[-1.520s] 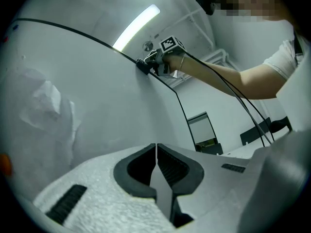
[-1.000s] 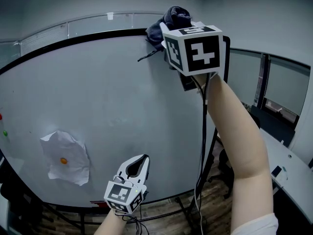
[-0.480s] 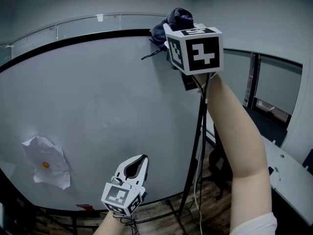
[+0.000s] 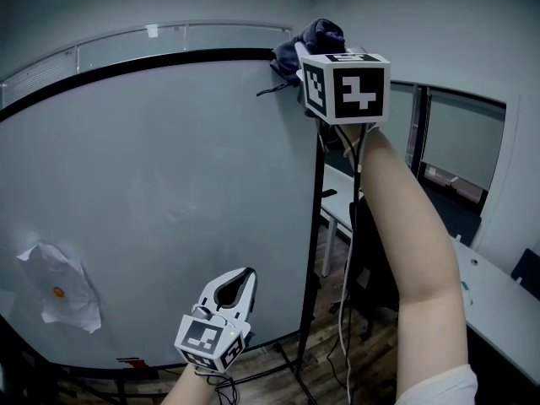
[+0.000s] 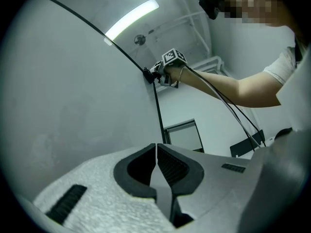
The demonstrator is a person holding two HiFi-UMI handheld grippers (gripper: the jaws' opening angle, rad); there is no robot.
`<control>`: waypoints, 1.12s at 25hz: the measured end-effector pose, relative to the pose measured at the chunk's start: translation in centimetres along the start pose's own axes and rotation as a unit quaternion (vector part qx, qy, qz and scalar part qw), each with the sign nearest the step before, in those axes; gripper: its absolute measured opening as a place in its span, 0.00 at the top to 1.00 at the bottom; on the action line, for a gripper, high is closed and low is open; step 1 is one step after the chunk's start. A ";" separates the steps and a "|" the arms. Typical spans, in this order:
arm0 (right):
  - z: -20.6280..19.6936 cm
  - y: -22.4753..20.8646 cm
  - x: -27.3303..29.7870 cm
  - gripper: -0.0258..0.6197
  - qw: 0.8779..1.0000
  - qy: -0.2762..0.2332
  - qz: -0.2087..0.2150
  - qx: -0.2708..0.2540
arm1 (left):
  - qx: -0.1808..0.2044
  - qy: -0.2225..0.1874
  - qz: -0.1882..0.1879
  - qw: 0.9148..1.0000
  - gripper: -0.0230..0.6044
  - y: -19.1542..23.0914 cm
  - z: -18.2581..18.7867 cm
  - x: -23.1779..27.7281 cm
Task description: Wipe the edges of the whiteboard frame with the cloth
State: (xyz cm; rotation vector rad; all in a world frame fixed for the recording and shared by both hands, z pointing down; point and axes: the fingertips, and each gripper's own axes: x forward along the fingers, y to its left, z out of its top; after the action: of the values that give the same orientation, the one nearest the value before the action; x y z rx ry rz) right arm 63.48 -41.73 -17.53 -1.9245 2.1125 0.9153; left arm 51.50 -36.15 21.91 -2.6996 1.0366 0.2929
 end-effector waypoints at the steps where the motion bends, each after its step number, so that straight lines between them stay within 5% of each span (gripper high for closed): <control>1: -0.3 -0.5 -0.1 0.84 1.000 0.002 -0.003 -0.001 | -0.003 0.001 -0.002 1.000 0.92 -0.2 -0.2 0.3; 28: -7.8 -2.0 -3.3 0.84 0.999 0.045 -0.019 0.012 | -0.047 0.052 0.000 0.998 0.92 -2.4 -6.4 0.3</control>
State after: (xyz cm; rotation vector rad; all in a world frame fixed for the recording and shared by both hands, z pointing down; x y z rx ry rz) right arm 68.19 -42.95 -10.37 -2.0223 2.1173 0.8062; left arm 53.98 -36.43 28.33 -2.8263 1.0773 0.2076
